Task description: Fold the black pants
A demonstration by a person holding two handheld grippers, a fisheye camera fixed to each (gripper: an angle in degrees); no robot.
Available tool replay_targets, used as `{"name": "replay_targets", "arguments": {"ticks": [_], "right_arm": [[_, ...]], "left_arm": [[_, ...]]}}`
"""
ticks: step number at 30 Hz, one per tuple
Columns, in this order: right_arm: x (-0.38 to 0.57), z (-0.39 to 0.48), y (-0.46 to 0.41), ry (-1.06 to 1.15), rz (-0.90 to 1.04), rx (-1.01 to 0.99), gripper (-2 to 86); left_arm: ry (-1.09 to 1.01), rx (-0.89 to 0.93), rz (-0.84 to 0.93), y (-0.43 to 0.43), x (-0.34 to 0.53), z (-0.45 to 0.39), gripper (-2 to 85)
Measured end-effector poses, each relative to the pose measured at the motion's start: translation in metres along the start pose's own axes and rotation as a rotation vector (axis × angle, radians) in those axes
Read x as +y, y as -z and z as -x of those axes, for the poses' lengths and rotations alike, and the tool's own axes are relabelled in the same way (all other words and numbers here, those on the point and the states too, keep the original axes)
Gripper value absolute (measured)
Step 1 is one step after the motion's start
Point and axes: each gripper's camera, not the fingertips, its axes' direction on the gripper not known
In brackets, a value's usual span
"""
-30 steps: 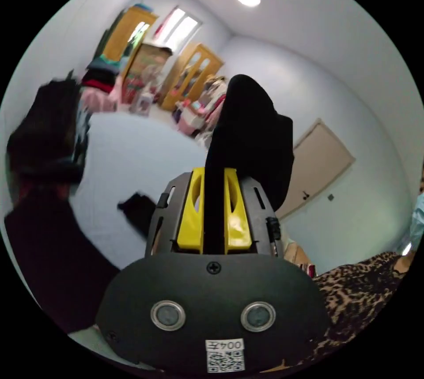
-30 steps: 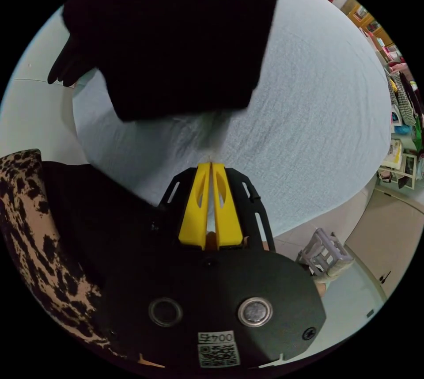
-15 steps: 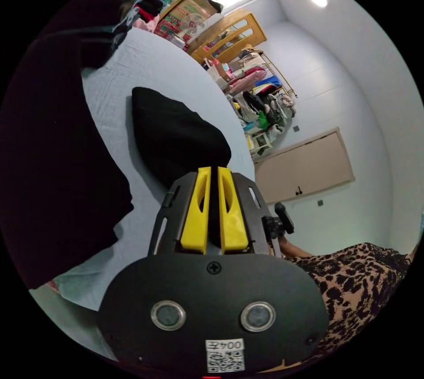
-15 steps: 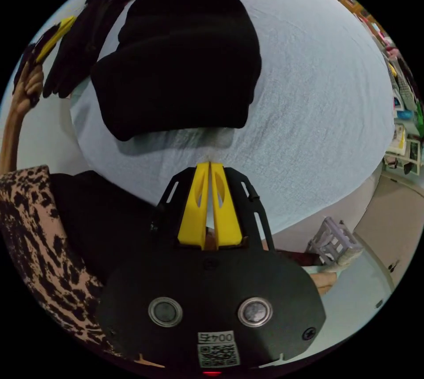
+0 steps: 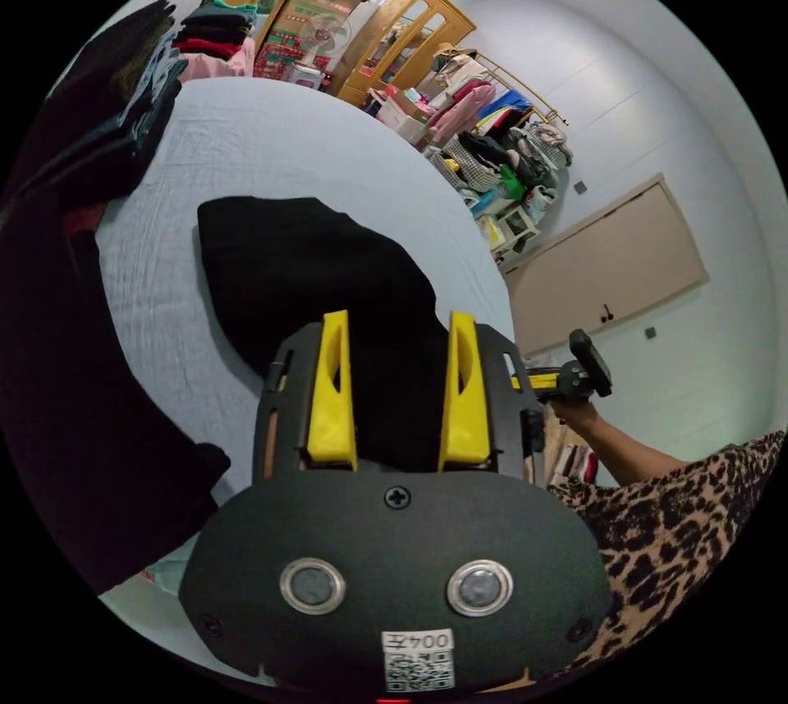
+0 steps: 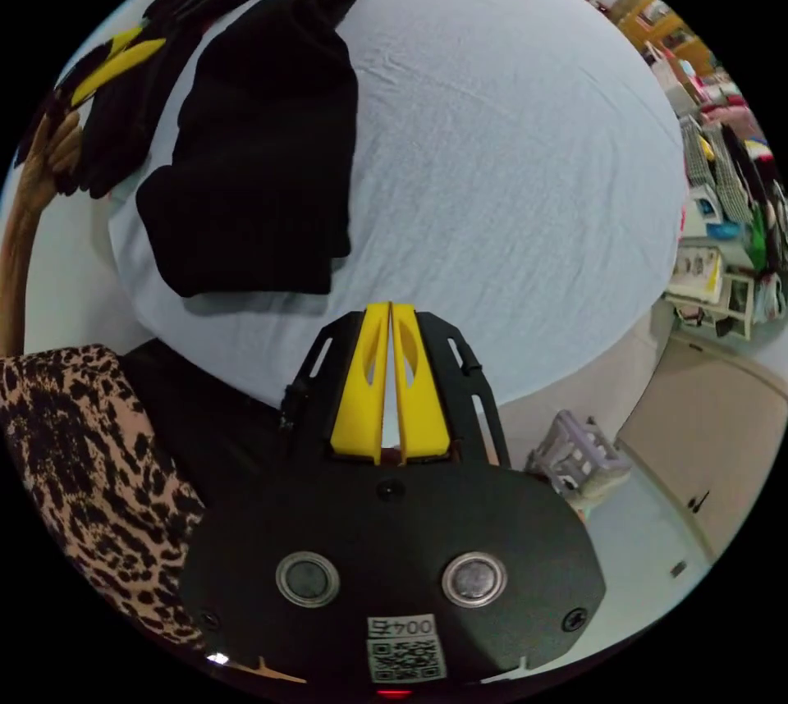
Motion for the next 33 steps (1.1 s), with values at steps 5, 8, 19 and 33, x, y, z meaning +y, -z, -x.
{"name": "replay_targets", "arguments": {"ticks": [5, 8, 19, 33], "right_arm": [[-0.061, -0.038, -0.031, 0.208, 0.133, 0.007, -0.9], [-0.082, -0.040, -0.048, 0.344, 0.169, 0.086, -0.8], [-0.120, -0.013, -0.102, 0.560, 0.199, 0.103, -0.8], [-0.153, -0.047, -0.157, 0.583, 0.150, 0.047, -0.6]], "left_arm": [[0.038, -0.164, -0.003, -0.057, -0.092, -0.105, 24.8], [0.079, -0.264, -0.009, -0.104, -0.144, -0.157, 25.7], [0.187, -0.723, 0.308, -0.277, -0.240, -0.205, 19.0], [0.373, -0.434, -0.311, -0.122, -0.034, -0.229, 2.3]]}}
